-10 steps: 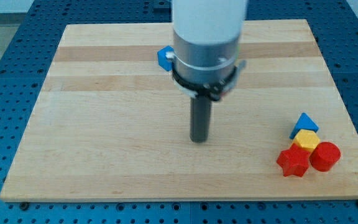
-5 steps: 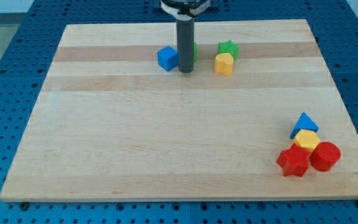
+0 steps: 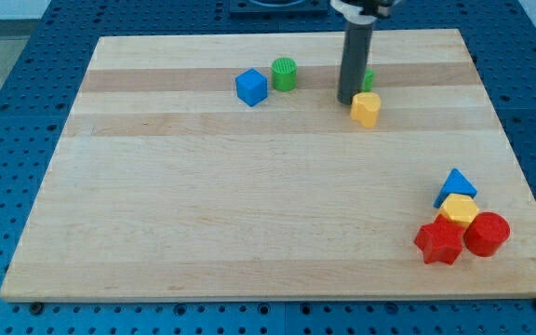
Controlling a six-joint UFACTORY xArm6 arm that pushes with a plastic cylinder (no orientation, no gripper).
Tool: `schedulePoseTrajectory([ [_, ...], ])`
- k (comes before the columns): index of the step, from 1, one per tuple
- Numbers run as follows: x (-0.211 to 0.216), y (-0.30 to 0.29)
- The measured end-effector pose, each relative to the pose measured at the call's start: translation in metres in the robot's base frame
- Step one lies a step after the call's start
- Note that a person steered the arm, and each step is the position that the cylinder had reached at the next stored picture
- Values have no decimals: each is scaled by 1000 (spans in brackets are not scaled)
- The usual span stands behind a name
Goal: Slide the yellow heart closer to the blue triangle
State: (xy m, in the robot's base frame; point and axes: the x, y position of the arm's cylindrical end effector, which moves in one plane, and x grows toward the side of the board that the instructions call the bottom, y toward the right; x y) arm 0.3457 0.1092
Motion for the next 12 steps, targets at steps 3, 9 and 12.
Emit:
schedulePoseTrajectory([
  [3, 39, 31],
  [9, 113, 23],
  [12, 108, 49],
])
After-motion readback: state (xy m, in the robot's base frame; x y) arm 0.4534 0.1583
